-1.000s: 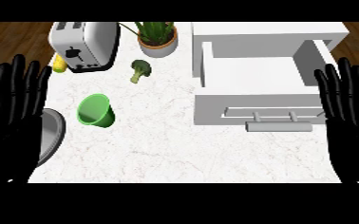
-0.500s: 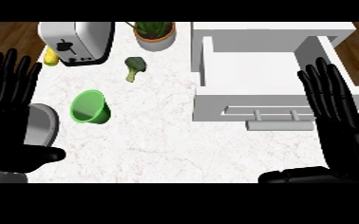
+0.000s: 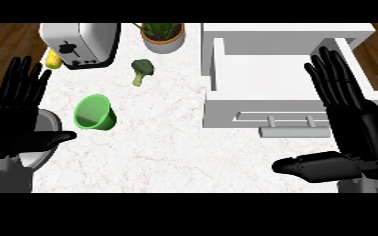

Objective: Pick up the cup, place it into the drawer and close the drawer

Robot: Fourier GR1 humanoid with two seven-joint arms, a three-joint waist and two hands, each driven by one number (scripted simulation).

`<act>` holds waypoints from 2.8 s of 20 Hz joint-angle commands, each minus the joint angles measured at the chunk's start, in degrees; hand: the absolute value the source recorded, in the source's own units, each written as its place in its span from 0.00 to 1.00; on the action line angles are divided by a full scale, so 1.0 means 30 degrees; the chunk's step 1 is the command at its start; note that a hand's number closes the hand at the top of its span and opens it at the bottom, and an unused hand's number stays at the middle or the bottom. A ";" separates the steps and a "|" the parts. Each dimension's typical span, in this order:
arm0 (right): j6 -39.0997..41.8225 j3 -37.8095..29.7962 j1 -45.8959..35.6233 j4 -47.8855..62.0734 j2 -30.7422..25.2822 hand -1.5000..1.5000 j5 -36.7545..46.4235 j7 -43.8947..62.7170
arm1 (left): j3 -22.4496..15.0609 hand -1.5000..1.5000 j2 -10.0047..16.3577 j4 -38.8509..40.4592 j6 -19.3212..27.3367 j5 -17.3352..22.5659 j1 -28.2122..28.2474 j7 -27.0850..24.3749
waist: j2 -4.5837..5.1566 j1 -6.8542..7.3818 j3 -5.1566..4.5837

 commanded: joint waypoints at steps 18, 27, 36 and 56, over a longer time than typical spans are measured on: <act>0.1107 -0.1579 -0.2160 0.2643 -0.0551 0.00 -0.0471 -0.1040 | 0.1368 0.00 0.1860 1.7578 -0.1674 -0.3514 -0.3590 -1.0164 | 0.0040 -0.0110 -0.0014; 0.1911 -0.2972 -0.2515 0.3006 -0.1465 0.00 -0.1463 -0.0805 | 0.1305 0.00 0.2237 2.3528 -0.1716 -0.4620 -0.5285 -1.4303 | 0.0042 -0.0150 -0.0017; 0.0372 -0.1114 -0.2433 0.1350 0.0023 0.00 -0.0023 0.0105 | 0.1918 0.00 0.2878 2.7370 -0.2056 -0.5154 -0.6569 -1.7735 | 0.0207 -0.0546 -0.0086; 0.0899 -0.2029 -0.3878 0.1762 -0.0881 0.00 -0.1099 0.1311 | 0.1716 0.00 0.1326 2.7666 -0.3884 -0.5460 -0.7801 -1.8321 | 0.0286 -0.0680 -0.0120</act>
